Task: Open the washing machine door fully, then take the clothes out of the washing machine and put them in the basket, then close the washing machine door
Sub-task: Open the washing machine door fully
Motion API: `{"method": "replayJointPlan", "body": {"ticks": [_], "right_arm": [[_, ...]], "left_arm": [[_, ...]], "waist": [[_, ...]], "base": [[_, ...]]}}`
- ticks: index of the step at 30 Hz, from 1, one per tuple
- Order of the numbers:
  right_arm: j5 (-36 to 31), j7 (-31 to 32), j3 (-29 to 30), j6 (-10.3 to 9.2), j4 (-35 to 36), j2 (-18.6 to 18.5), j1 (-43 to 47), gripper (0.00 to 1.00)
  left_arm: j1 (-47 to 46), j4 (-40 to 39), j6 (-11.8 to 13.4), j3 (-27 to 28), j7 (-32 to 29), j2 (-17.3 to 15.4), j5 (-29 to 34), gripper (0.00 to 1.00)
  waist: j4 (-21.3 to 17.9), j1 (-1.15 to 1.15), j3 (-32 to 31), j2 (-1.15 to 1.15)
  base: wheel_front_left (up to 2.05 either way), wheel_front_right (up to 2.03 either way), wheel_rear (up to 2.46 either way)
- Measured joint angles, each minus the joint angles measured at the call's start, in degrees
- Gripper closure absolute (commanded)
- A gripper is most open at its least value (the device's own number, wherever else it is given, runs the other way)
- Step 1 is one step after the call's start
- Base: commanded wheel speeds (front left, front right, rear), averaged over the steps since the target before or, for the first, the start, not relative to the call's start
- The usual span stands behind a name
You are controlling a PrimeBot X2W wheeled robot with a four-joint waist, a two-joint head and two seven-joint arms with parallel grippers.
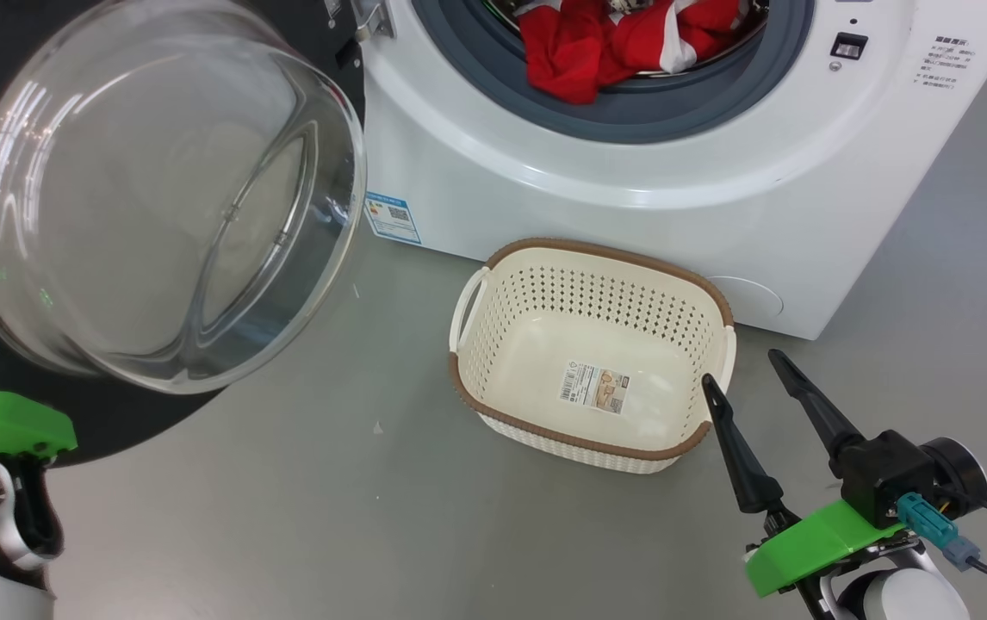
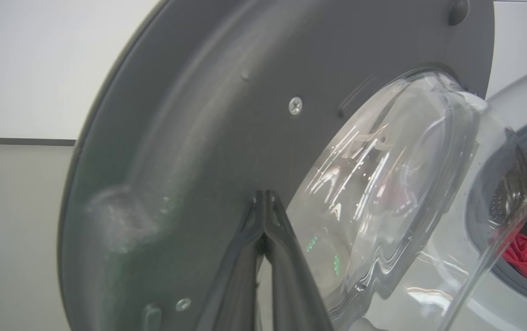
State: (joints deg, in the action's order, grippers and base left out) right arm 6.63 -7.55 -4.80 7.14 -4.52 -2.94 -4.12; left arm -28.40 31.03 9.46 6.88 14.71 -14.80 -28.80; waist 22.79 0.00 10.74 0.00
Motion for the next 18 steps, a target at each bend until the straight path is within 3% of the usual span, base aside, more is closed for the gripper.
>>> {"method": "replayJointPlan", "body": {"ticks": [18], "right_arm": [[-1.20, 1.64, 0.01, 0.00, 2.24, -0.03, -0.02, 0.00]], "left_arm": [[-4.83, 8.46, -3.89, 11.49, 0.01, 1.12, 6.71, 1.00]], "waist": [[-1.40, 0.00, 1.95, 0.00]], "base": [[0.00, 0.00, 0.00]]}}
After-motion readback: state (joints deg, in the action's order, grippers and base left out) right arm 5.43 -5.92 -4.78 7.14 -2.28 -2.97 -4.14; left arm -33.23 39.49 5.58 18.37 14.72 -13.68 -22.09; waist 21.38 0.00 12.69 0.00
